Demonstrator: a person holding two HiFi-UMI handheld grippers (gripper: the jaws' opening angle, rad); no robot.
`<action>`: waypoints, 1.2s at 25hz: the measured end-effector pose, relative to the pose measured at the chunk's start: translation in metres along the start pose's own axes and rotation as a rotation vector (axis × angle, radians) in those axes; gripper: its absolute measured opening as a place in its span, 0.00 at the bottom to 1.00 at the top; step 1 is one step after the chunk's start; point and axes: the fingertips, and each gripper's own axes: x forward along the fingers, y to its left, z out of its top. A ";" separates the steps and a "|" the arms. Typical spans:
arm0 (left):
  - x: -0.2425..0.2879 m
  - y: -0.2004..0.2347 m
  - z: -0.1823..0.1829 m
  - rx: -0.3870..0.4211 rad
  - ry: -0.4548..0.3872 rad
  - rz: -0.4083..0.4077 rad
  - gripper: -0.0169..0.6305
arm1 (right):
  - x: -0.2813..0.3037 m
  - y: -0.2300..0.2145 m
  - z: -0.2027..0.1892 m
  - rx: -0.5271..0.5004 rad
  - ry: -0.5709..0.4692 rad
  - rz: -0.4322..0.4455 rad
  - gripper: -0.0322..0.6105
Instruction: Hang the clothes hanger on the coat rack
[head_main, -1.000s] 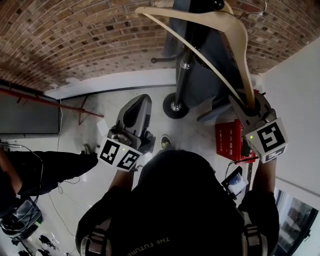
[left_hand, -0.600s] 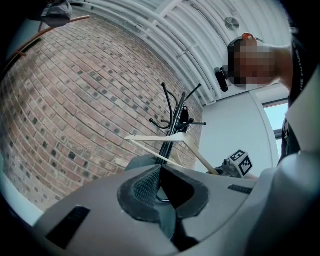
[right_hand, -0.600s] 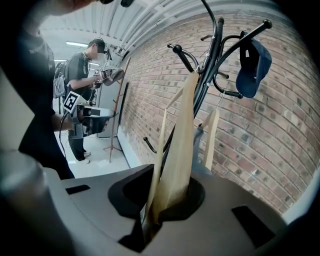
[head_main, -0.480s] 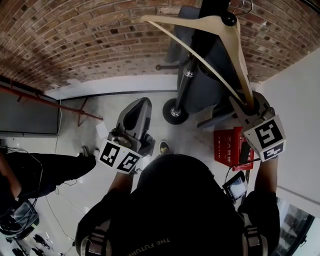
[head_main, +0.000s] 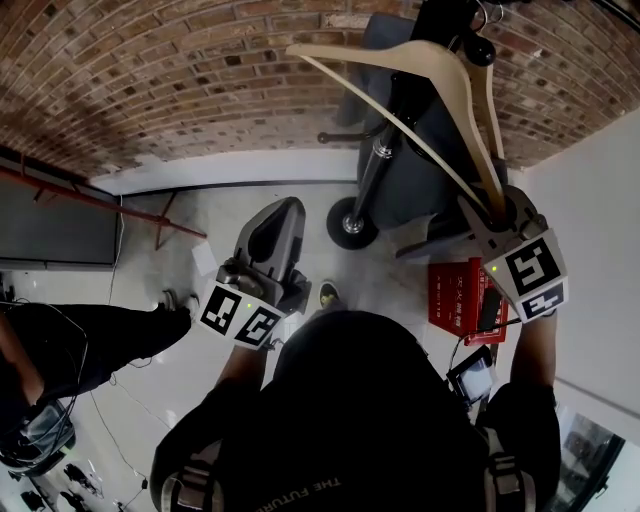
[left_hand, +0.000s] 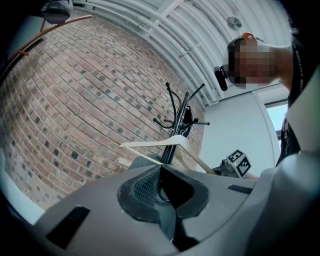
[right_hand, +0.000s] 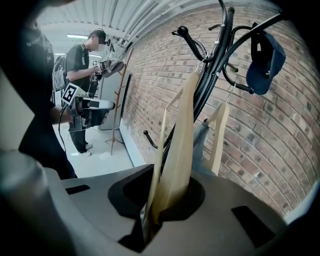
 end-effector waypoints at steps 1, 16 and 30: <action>0.000 0.001 0.000 0.000 0.001 0.001 0.06 | 0.001 0.000 0.000 -0.002 0.002 0.001 0.11; -0.007 -0.003 -0.001 -0.001 -0.006 0.014 0.06 | 0.002 0.002 -0.010 -0.038 0.041 -0.016 0.11; -0.011 -0.006 -0.003 -0.017 0.005 0.014 0.06 | -0.001 -0.005 -0.021 -0.060 0.088 -0.081 0.11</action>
